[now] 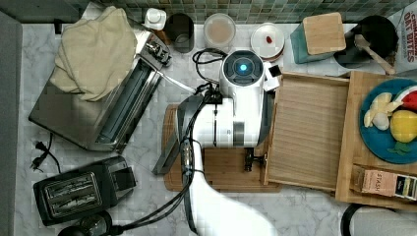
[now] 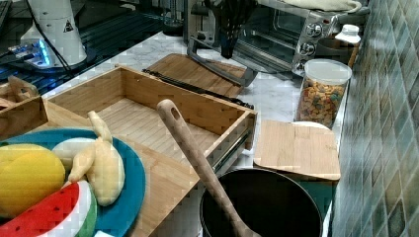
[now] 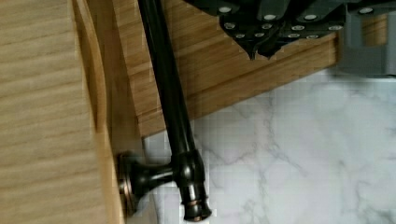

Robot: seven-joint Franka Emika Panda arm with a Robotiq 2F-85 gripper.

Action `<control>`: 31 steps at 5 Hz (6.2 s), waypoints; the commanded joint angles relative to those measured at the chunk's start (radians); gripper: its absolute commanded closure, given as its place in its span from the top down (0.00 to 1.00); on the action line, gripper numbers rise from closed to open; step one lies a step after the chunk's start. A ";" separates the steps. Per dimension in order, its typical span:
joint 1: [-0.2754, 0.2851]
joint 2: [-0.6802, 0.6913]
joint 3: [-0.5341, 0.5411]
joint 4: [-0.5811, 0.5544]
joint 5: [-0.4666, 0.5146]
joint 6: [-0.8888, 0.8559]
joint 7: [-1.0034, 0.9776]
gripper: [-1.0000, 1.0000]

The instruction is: Close the drawer.

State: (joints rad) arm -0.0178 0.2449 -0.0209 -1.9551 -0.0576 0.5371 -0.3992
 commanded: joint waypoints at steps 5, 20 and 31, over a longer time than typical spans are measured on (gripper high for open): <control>-0.085 0.005 -0.013 -0.181 -0.257 0.239 0.038 0.00; -0.391 -0.012 -0.283 -0.100 -0.199 0.220 -0.609 0.00; -0.383 -0.012 -0.291 -0.100 -0.196 0.220 -0.610 0.00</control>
